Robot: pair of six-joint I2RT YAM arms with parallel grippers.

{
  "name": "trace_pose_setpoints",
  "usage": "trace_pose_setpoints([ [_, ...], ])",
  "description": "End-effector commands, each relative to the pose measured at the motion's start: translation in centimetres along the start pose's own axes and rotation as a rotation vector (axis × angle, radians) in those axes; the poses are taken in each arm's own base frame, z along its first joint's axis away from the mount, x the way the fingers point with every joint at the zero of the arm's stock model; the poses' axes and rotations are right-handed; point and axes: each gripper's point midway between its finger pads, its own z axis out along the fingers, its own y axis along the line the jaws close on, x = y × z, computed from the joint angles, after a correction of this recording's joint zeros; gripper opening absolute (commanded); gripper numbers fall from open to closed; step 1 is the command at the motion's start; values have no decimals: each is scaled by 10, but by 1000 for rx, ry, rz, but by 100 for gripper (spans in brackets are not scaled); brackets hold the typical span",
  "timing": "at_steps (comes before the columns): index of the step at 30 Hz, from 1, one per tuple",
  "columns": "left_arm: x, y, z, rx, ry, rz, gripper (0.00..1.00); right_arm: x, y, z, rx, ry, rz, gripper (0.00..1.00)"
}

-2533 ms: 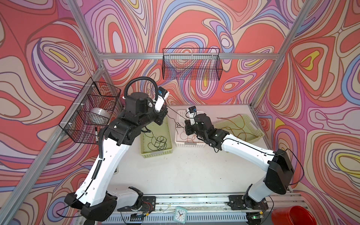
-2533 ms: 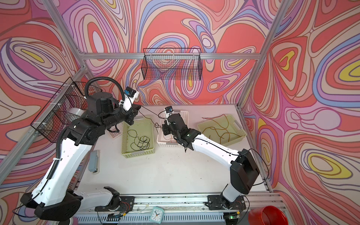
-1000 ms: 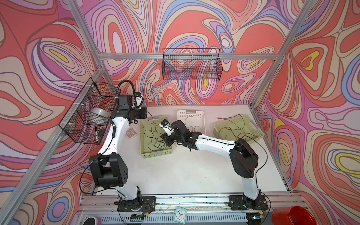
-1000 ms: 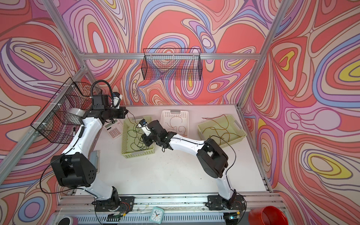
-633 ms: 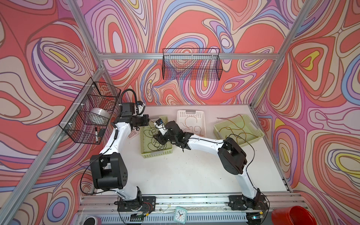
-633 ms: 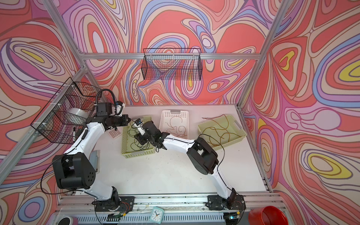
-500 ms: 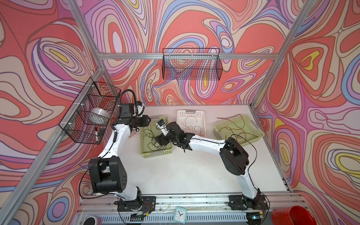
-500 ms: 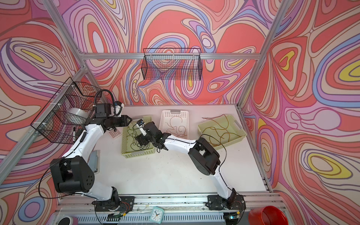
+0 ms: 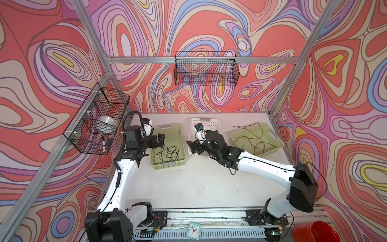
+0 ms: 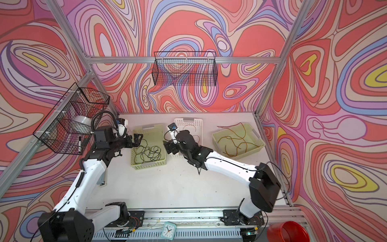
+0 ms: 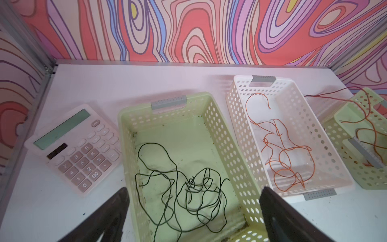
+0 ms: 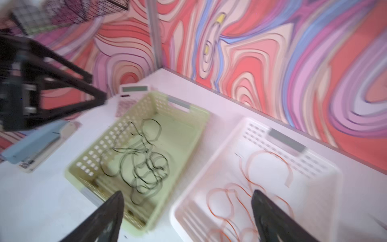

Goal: Untangle the cables

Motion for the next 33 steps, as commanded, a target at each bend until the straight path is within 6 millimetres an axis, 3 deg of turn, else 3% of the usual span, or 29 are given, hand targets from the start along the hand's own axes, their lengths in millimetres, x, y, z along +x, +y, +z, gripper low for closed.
trace_pose_setpoints([
  [1,20,35,-6,-214,-66,-32,100,36,-116,-36,330,48,117,98],
  [4,54,45,-2,-256,-107,10,100,89,-195,-79,558,97,138,98],
  [7,88,53,11,-275,-135,-5,100,130,-239,-106,698,96,127,98],
  [10,85,49,23,-250,-190,26,100,170,-268,-111,708,84,222,99],
  [13,87,46,39,-225,-222,81,100,184,-280,-108,723,-10,227,98],
  [20,89,37,65,-149,-280,131,100,165,-279,-73,595,-191,115,98],
  [23,93,36,71,-137,-293,145,100,183,-277,-56,543,-176,98,98],
  [26,102,36,80,-126,-283,152,100,192,-287,-49,581,-123,125,99],
  [33,99,40,94,-140,-234,143,100,191,-294,-46,603,-118,136,98],
])
